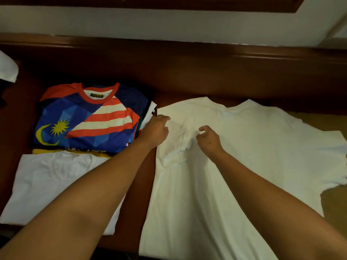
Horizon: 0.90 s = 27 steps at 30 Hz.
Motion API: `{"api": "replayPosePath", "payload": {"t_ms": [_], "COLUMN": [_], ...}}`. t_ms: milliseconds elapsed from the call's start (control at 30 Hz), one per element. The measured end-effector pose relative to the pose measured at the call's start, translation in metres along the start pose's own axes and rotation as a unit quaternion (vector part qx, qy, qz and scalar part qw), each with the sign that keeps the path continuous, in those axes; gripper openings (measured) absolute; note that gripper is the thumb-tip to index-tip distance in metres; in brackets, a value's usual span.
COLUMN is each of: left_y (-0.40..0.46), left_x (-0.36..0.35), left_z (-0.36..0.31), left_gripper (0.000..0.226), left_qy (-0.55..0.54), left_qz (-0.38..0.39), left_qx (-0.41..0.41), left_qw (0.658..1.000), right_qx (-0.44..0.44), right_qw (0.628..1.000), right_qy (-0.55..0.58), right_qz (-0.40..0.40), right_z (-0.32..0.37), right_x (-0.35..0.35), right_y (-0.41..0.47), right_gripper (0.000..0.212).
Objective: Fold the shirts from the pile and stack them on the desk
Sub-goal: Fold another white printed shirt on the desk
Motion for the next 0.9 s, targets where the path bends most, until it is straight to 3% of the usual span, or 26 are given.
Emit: {"api": "replayPosePath", "payload": {"t_ms": [133, 400, 500, 633, 800, 900], "left_y": [0.007, 0.028, 0.037, 0.048, 0.064, 0.062], "left_x": [-0.017, -0.033, -0.038, -0.037, -0.027, -0.023], "left_z": [0.002, 0.026, 0.026, 0.017, 0.015, 0.004], "left_gripper": [0.052, 0.057, 0.060, 0.053, 0.023, 0.030], "left_qy": [0.061, 0.131, 0.129, 0.152, 0.211, 0.190], "left_qz": [-0.004, -0.058, -0.075, -0.109, -0.101, -0.095], "left_qx": [-0.043, -0.052, -0.080, -0.117, -0.099, -0.108], "left_qw": [0.997, 0.988, 0.985, 0.975, 0.967, 0.971], "right_qx": [0.057, 0.094, 0.132, 0.106, 0.013, -0.061], "right_qw": [0.998, 0.978, 0.966, 0.984, 0.984, 0.973], "right_qy": [-0.030, -0.161, -0.195, -0.080, 0.119, 0.208], "right_qz": [-0.026, -0.096, -0.110, -0.118, -0.129, -0.082], "right_z": [0.003, 0.020, 0.027, 0.026, 0.014, -0.004], "right_x": [-0.010, -0.027, -0.037, -0.033, -0.015, -0.013], "right_y": [-0.001, 0.018, 0.022, 0.025, 0.022, 0.012], "right_gripper": [0.032, 0.043, 0.026, 0.016, 0.011, 0.035]}}
Point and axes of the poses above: each hand's wrist, its own y-axis towards the middle knuckle, its own x-axis out of the back of the hand, z = x × y, the point moved 8 cm from there along y, towards the middle knuckle, and after that the axes turned 15 degrees about -z, right-handed, at the moved point
